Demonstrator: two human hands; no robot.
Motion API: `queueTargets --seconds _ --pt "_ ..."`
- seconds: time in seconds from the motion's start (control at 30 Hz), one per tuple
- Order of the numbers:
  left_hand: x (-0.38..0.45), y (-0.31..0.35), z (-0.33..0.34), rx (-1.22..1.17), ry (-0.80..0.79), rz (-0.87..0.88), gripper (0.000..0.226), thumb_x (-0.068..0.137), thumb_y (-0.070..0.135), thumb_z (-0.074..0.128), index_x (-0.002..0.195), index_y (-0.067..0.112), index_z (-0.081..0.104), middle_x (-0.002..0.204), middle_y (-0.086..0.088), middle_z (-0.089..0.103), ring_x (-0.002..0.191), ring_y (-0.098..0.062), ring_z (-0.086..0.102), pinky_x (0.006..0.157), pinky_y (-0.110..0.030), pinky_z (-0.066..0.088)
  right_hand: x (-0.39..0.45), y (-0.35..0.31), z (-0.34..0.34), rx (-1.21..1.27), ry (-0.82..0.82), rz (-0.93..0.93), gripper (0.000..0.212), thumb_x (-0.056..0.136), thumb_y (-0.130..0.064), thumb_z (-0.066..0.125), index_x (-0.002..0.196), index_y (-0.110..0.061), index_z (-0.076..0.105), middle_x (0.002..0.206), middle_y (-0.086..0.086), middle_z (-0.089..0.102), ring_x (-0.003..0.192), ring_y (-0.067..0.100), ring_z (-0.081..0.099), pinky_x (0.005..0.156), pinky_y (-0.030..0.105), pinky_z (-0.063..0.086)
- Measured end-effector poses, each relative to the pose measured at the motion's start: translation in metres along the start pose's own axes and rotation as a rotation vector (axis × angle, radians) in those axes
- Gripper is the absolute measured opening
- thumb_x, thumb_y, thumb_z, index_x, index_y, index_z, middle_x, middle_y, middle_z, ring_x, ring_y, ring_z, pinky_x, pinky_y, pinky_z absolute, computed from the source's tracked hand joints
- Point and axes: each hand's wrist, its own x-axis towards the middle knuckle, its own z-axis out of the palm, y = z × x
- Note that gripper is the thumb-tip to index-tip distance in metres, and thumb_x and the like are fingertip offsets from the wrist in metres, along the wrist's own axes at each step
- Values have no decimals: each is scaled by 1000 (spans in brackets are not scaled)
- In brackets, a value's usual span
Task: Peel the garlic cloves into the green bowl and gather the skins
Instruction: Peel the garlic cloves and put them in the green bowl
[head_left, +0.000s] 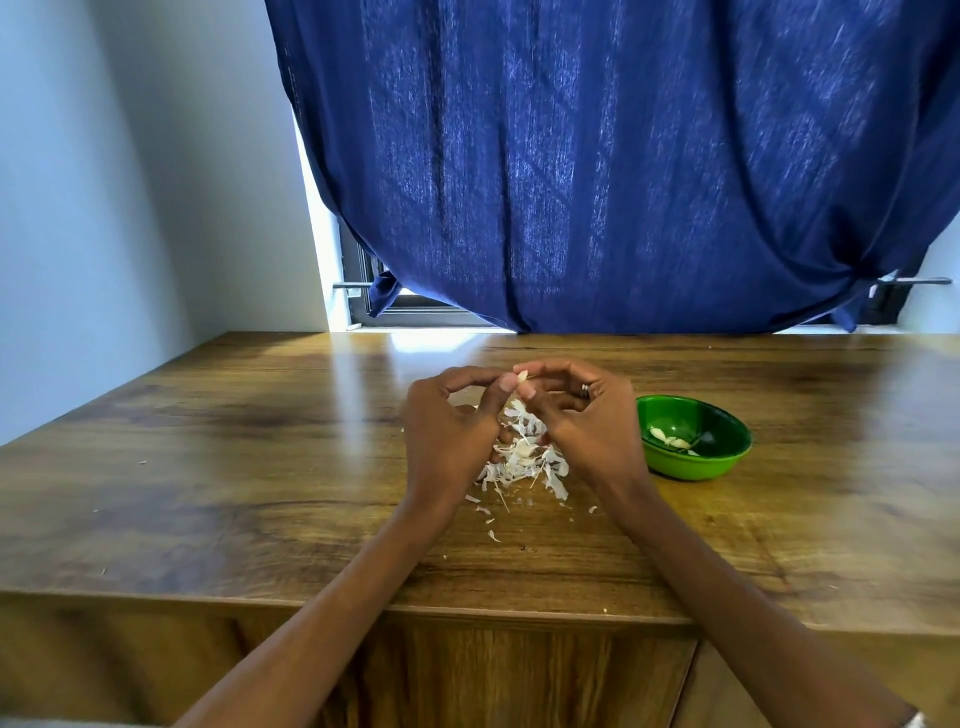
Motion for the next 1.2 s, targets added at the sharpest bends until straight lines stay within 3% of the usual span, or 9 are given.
queueTargets --seconds 0.1,0.27,0.5,0.67,0.8,0.93,1.1,1.2 --pt "0 1 -1 -26 8 56 9 87 17 81 94 13 78 92 3 77 46 -18 67 38 -32 51 0 -1 0 78 -1 29 13 84 -14 81 95 -14 75 90 0 77 82 16 75 55 29 59" --pt "1 1 1 -126 -120 29 4 94 15 73 90 13 73 84 5 75 44 -15 59 38 -27 45 0 -1 0 92 -3 39 12 84 -13 80 95 -11 76 84 3 78 70 14 74 59 21 57" --pt "4 -3 -1 -214 -192 -83 12 95 13 71 95 1 67 80 -1 70 49 -15 57 40 -27 45 -1 1 1 54 -43 -14 18 83 -21 80 99 -11 79 88 -4 79 72 8 73 65 21 56" --pt "5 -3 -4 -251 -227 -74 9 97 3 66 89 3 62 72 2 62 49 -14 53 42 -26 44 -2 2 2 -15 -72 -21 14 84 -22 81 96 -15 79 88 -6 78 80 11 74 73 31 62" --pt "6 -2 -7 -261 -253 -96 13 97 1 64 85 6 62 69 3 59 49 -12 51 43 -25 44 -2 0 2 -26 -91 -19 13 83 -25 82 93 -18 79 86 -6 78 78 12 74 72 33 62" --pt "5 -3 -6 -263 -262 -116 14 98 2 64 85 7 64 73 -11 55 48 -11 49 42 -25 44 -3 0 2 -47 -100 -25 14 83 -25 82 93 -16 79 84 -5 78 75 12 73 69 32 62" --pt "5 -7 -4 -224 -268 -109 12 102 7 60 94 0 67 58 -4 50 47 -10 45 42 -25 43 -4 -3 2 -28 -80 -9 17 82 -27 83 92 -13 80 79 -3 77 68 14 73 64 29 60" --pt "5 -7 -1 -217 -243 -93 16 104 13 58 95 2 67 58 -5 50 46 -12 46 43 -26 43 -3 -2 3 -21 -54 -6 21 83 -29 82 96 -13 80 83 -3 78 73 14 75 68 32 62"
